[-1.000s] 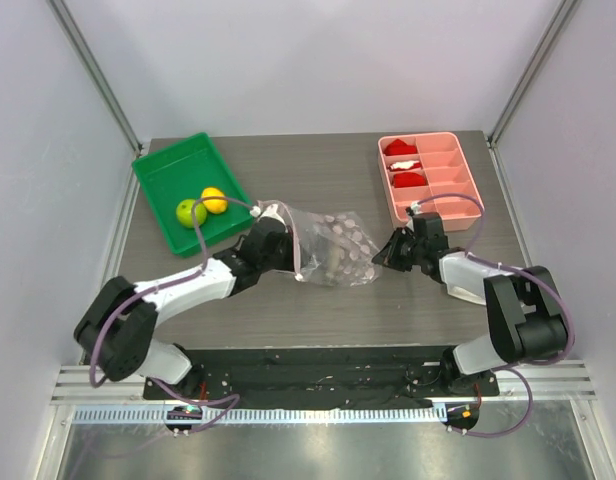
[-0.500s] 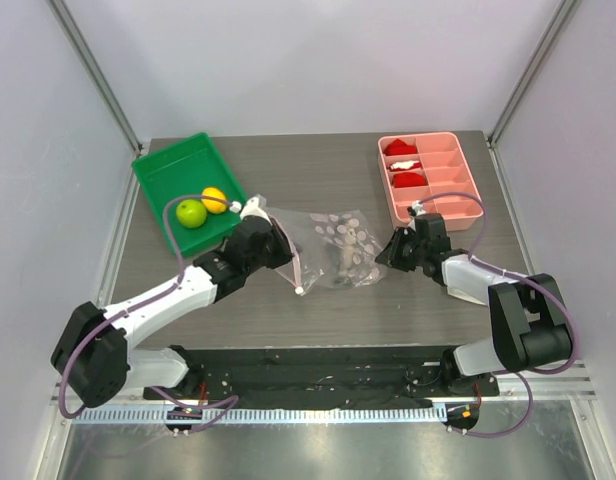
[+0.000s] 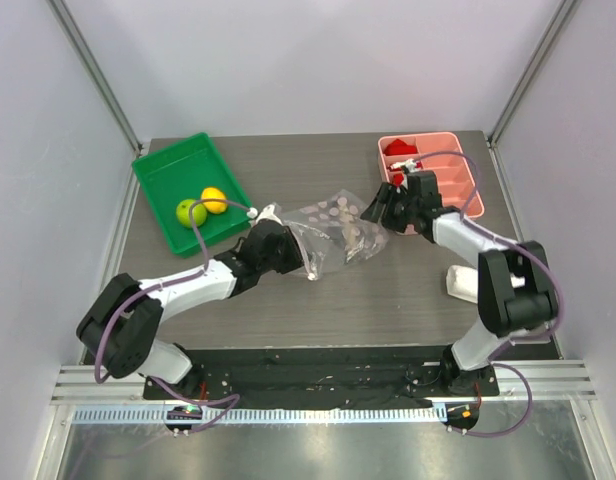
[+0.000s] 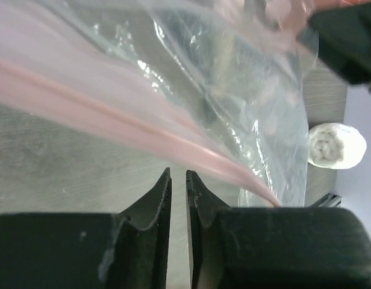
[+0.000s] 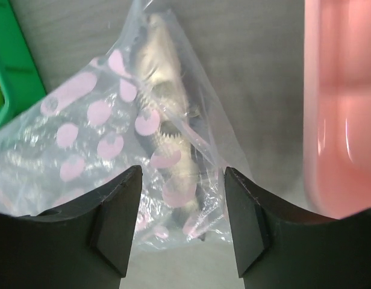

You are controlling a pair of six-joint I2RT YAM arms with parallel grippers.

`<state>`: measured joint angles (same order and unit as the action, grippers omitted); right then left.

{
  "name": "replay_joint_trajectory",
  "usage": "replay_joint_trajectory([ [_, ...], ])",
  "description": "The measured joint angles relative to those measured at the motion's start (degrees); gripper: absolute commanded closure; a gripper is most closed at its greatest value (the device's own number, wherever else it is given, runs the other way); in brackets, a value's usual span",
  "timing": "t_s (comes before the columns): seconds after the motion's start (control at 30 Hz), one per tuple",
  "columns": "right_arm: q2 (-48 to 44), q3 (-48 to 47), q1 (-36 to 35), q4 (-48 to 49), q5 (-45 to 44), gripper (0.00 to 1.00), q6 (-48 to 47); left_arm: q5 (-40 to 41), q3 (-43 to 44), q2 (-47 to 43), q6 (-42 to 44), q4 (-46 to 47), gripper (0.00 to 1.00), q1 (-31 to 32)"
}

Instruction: Open the zip-top bag and remove the fake food

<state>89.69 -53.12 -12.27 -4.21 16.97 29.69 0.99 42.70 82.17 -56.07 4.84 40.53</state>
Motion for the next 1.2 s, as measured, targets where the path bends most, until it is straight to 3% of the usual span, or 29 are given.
replay_joint_trajectory([
  [0.17,11.1,-9.2,-0.1,-0.1,-1.2,0.33,-0.1,-0.2,0.0,2.9,0.2,1.6,0.81,-0.3],
  [0.23,11.5,-9.5,-0.7,-1.3,-3.0,0.26,-1.0,-0.2,0.0,3.5,0.1,1.8,0.79,-0.5],
  [0.47,9.0,-15.0,-3.0,-7.3,-11.6,0.25,-4.3,0.1,0.0,3.6,0.0,2.3,0.78,-0.7],
  [0.6,12.7,-23.3,-2.9,-7.1,-12.7,0.29,-5.0,0.6,0.0,3.6,0.0,2.3,0.77,-0.7],
  [0.77,22.2,-31.8,-3.2,-5.5,-9.7,0.41,-5.3,1.0,0.0,4.1,-0.1,2.8,0.75,-1.0],
  [0.97,29.1,-31.2,-5.1,-5.7,-6.1,0.44,-4.0,1.0,1.0,8.0,-0.3,4.6,0.62,-1.8],
  [1.2,26.8,-23.7,-7.7,-0.5,-2.6,0.47,-1.1,-0.7,2.3,12.2,-0.4,8.7,0.47,-3.0],
])
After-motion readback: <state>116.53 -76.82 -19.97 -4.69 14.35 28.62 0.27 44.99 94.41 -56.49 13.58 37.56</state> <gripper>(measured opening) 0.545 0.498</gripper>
